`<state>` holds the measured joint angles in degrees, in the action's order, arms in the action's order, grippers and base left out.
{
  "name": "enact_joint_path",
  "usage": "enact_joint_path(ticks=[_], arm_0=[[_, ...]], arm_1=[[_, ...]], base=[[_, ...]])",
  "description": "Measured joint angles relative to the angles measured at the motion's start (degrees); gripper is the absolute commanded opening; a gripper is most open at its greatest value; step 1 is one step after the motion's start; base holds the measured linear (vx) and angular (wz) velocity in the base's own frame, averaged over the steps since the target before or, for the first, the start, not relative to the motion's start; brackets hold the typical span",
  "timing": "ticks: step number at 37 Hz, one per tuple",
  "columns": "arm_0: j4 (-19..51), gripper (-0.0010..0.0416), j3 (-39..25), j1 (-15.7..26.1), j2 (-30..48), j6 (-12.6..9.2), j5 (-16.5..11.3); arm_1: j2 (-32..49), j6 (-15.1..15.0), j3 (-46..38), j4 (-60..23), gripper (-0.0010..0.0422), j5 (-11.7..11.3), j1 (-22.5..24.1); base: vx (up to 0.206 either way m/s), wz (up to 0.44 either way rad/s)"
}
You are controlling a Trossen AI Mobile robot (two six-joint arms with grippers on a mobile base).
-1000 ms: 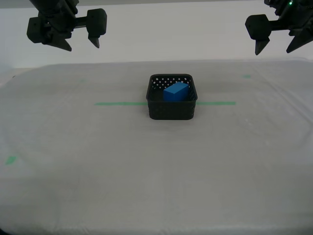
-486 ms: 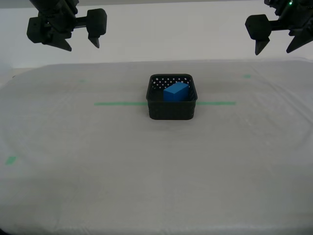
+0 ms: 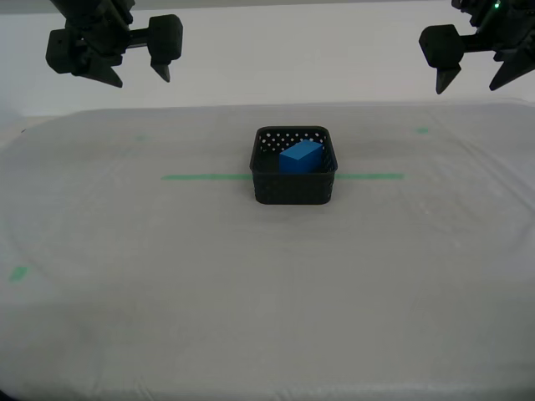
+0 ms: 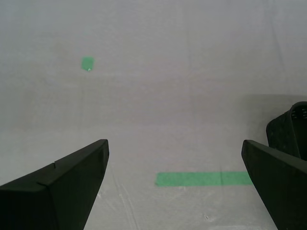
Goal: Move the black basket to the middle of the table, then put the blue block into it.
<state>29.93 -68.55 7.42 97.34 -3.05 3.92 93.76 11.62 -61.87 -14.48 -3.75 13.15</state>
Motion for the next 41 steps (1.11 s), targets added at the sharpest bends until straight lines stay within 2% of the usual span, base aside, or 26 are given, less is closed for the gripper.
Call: enact_joint_path(ticks=[41], arm_0=[[-0.02, 0.0398, 0.00, -0.02, 0.00, 0.00, 0.00]], arm_1=[[0.00, 0.00, 0.00, 0.00, 0.0380, 0.00, 0.00]], base=[[0.000, 0.000]])
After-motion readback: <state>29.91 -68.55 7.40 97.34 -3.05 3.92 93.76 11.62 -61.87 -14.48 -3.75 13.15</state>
